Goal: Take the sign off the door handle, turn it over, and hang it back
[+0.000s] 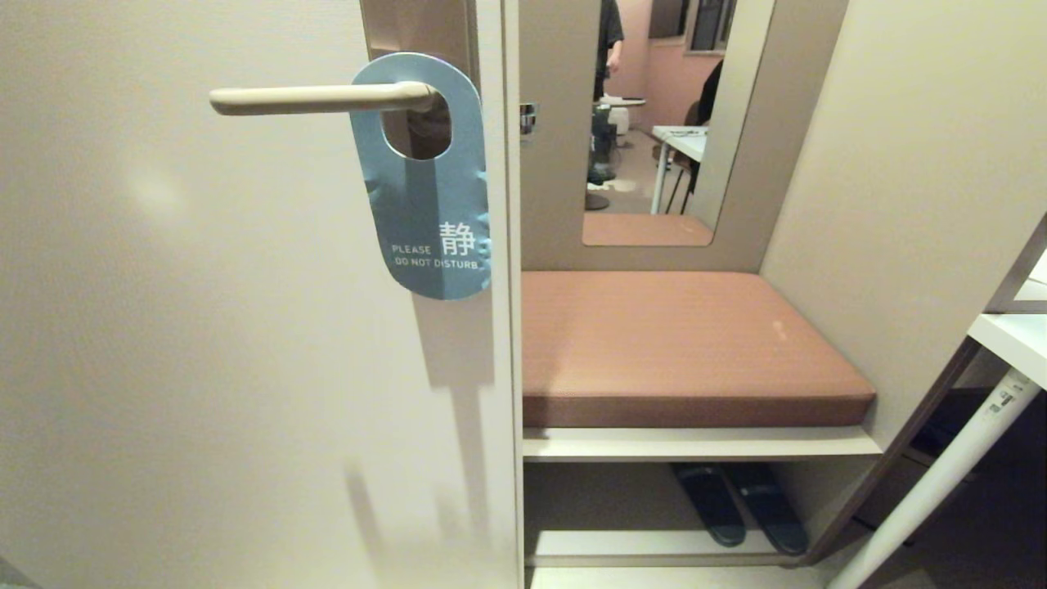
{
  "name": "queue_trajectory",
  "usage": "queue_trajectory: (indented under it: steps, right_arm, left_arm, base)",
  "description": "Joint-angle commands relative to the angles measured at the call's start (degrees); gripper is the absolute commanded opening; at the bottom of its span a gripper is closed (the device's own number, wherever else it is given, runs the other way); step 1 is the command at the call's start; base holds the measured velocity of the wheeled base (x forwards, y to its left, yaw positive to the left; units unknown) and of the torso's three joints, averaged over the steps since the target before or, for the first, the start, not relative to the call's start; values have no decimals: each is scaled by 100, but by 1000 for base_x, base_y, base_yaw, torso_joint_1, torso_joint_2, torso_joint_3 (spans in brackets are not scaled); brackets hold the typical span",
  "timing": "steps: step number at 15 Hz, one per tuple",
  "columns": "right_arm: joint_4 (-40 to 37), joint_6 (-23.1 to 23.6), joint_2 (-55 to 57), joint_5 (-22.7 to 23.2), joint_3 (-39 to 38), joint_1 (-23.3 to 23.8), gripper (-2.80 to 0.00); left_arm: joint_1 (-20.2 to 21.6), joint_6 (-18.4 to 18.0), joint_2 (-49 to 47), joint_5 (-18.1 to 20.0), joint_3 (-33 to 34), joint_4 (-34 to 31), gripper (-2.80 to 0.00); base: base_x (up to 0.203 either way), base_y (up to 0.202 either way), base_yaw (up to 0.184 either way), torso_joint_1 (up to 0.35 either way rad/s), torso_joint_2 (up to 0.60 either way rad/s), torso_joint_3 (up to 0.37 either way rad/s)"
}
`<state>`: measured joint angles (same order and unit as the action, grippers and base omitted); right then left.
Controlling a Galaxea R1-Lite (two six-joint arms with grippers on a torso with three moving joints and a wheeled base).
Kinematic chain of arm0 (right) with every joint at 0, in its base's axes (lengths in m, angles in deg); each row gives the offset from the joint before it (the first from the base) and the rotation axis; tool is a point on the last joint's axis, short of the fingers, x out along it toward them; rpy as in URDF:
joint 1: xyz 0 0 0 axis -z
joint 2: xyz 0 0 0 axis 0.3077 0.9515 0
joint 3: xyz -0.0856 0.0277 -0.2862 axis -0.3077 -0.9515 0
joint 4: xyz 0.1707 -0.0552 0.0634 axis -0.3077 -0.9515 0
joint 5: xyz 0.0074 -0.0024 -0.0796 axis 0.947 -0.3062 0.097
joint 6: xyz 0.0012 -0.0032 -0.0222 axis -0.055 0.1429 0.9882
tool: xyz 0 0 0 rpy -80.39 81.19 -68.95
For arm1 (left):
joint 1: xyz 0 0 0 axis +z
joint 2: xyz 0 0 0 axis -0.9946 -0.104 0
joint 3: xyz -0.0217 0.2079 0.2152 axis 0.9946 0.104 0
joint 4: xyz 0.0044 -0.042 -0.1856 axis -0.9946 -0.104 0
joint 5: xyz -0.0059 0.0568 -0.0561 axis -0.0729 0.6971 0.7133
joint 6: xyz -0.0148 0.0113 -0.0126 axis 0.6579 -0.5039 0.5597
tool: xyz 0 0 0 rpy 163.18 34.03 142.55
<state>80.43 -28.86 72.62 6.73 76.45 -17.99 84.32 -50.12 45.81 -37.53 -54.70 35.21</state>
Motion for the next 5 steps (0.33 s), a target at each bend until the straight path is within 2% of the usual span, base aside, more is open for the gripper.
queue_trajectory:
  steps: [1,5]
  right_arm:
    - [1,-65,1,-2,0,-1,-280]
    - [1,-65,1,2,0,-1,-280]
  left_arm:
    - [6,-2,2,-6,0,2,-280]
    - [6,-2,2,-8,0,2,-280]
  base:
    - [0,0,0,0,0,0]
    - [0,0,0,0,0,0]
